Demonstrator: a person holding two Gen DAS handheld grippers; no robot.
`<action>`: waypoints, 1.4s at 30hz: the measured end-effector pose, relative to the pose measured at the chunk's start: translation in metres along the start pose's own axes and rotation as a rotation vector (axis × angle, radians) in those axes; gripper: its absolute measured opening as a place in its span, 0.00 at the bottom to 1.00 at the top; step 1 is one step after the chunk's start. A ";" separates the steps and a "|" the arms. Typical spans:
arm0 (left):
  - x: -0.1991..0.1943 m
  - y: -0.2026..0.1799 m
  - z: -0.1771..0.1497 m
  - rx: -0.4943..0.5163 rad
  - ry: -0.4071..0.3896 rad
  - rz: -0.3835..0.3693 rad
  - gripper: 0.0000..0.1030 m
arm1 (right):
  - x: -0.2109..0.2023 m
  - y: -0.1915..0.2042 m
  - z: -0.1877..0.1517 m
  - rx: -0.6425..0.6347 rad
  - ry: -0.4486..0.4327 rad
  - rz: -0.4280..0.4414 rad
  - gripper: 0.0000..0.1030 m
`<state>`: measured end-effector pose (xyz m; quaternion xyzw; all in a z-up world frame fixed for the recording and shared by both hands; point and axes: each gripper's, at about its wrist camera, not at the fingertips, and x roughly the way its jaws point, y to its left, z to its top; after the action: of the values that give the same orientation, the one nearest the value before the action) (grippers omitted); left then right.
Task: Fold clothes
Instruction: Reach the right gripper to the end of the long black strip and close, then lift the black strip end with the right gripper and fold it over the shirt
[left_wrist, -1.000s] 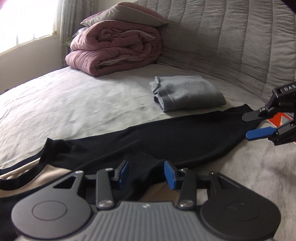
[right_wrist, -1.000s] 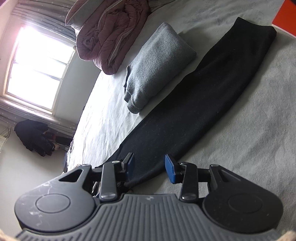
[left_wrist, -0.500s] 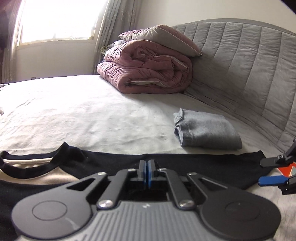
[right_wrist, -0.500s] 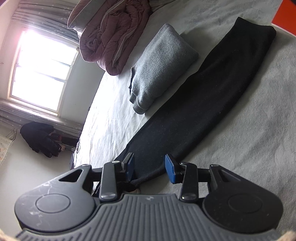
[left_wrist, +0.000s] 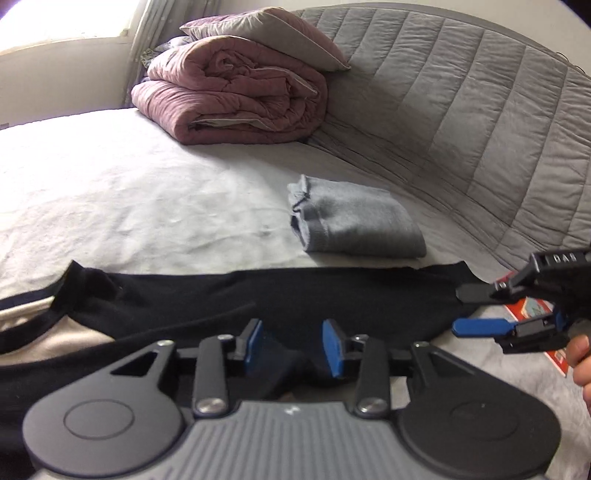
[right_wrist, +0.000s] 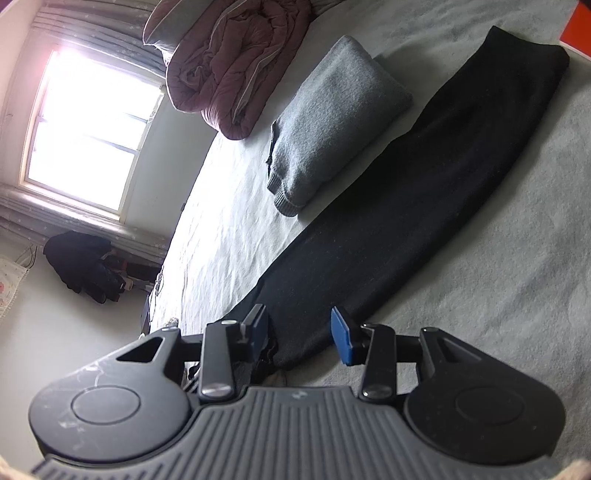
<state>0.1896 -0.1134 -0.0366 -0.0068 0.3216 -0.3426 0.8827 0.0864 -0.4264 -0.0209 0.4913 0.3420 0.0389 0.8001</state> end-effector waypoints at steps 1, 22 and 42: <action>0.003 0.005 0.003 -0.003 0.001 0.019 0.39 | 0.000 -0.001 0.000 0.003 -0.003 -0.006 0.42; 0.033 0.002 -0.012 -0.006 -0.103 0.268 0.42 | -0.031 -0.049 0.021 0.198 -0.273 -0.238 0.42; -0.098 0.001 -0.060 -0.154 -0.027 0.311 0.52 | -0.036 -0.053 0.039 0.044 -0.477 -0.120 0.11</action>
<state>0.1009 -0.0402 -0.0289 -0.0291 0.3321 -0.1760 0.9262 0.0676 -0.4971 -0.0345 0.4827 0.1728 -0.1334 0.8482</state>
